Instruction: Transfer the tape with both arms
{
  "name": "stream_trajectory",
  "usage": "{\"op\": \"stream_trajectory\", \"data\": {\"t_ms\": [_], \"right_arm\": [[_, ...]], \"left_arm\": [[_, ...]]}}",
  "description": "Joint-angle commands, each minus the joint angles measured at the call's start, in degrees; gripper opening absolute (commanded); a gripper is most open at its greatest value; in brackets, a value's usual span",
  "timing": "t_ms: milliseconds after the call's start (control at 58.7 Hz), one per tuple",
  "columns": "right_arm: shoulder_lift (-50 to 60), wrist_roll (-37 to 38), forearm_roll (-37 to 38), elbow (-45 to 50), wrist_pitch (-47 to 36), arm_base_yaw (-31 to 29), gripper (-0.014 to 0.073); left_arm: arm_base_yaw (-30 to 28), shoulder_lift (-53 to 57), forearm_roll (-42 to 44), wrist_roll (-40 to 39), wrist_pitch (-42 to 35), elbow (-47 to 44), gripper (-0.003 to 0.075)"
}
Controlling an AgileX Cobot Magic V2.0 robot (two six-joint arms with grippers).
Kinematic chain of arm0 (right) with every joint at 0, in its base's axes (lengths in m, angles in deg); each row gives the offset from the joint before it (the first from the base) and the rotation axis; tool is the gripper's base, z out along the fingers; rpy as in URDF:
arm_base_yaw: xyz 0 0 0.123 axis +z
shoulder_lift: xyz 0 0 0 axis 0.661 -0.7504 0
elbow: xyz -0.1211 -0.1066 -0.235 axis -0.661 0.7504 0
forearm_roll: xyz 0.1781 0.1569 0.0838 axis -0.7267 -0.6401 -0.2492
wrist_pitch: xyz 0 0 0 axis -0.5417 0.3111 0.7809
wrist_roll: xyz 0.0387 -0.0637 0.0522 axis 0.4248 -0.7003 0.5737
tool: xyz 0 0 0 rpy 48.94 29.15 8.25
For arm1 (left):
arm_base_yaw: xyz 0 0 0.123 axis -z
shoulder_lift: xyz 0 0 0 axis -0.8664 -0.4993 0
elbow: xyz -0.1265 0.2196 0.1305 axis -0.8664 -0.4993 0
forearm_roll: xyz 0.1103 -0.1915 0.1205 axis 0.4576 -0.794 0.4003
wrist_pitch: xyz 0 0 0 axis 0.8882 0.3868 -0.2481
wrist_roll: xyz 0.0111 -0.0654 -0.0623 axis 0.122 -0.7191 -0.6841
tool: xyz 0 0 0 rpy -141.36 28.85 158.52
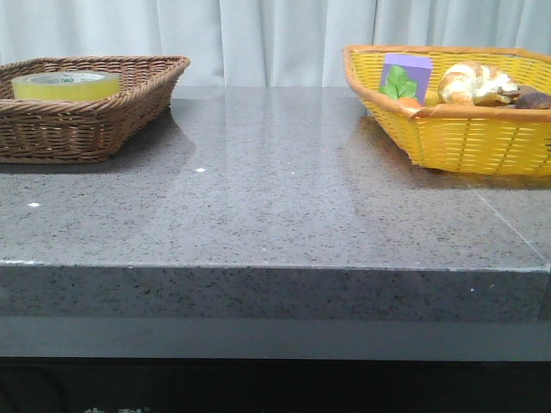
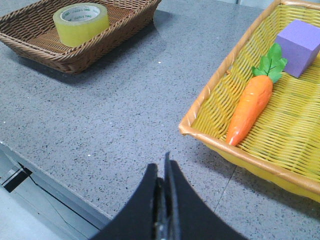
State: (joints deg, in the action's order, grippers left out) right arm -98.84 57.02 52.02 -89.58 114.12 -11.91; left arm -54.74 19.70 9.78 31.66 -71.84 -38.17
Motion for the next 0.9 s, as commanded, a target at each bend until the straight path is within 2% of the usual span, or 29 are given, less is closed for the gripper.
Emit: {"op": "stream_trajectory", "data": {"t_ms": [0,307,682,887], "right_arm": [[0.2,-0.2,0.1,-1.4,-4.1,-0.2,-0.0115],[2.8,-0.2,-0.1,0.7,-4.7,-1.6,-0.0115],[25.0,-0.3,-0.1,21.3,-21.1,-19.7,-0.0115],[33.6,-0.3,-0.1,30.0,-25.7,-25.7,-0.0115]], "left_arm": [[-0.1,1.1,-0.1,-0.5,-4.8,-0.5,-0.002],[-0.1,1.1,-0.1,-0.5,-4.8,-0.5,-0.002],[-0.1,1.1,-0.1,-0.5,-4.8,-0.5,-0.002],[-0.1,1.1,-0.1,-0.5,-4.8,-0.5,-0.002]]}}
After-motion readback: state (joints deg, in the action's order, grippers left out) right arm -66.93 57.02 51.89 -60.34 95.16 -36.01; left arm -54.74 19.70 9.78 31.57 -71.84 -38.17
